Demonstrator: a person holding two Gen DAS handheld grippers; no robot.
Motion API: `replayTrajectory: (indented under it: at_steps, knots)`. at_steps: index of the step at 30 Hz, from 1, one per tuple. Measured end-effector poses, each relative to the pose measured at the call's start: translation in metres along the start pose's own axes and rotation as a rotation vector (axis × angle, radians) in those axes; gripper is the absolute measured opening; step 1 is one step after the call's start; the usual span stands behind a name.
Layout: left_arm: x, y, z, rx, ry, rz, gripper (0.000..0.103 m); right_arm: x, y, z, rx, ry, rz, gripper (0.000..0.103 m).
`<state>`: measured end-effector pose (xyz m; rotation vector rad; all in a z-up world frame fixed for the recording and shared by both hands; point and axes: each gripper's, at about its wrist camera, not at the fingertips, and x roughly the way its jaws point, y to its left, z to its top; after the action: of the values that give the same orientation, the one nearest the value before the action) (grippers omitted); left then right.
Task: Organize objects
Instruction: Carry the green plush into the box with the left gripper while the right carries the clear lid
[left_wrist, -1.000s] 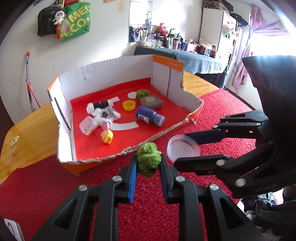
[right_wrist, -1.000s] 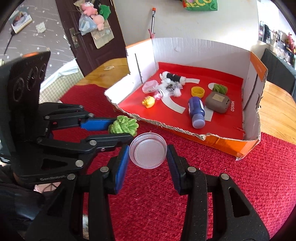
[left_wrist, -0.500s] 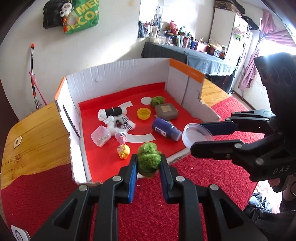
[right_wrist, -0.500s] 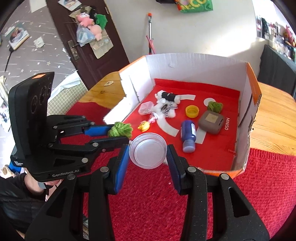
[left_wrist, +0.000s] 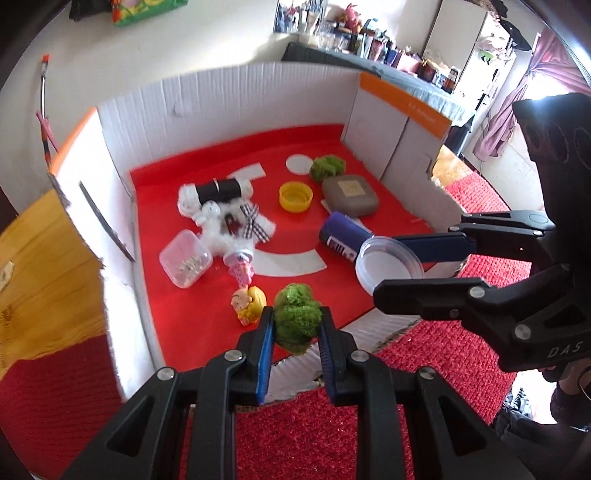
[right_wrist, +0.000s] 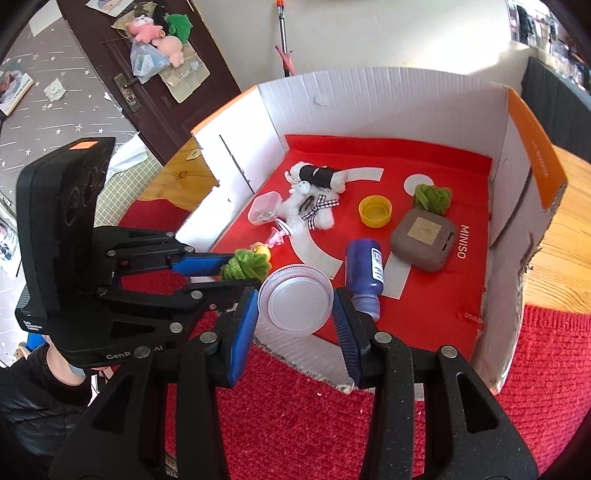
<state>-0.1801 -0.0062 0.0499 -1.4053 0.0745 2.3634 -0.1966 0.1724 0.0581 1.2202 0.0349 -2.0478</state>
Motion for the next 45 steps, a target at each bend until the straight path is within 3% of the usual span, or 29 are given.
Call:
replayTrajectory:
  at_steps: [9,17,23,28,45]
  knots:
    - [0.012,0.007,0.001,0.0,0.019,0.063,0.023,0.017,-0.004,0.003,0.011,0.055,0.015,0.04]
    - [0.014,0.005,0.001,0.015,-0.025,0.183,0.023,0.026,-0.007,0.006,-0.03,0.057,-0.136,0.04]
    - [0.019,0.007,0.004,-0.013,-0.05,0.233,0.023,0.035,-0.011,0.005,-0.026,0.072,-0.166,0.04]
    - [0.021,0.006,0.005,-0.016,-0.059,0.246,0.023,0.036,-0.016,0.006,-0.029,0.061,-0.211,0.04]
    - [0.02,0.016,0.003,-0.076,-0.084,0.203,0.026,0.033,-0.014,-0.001,-0.02,0.043,-0.204,0.04]
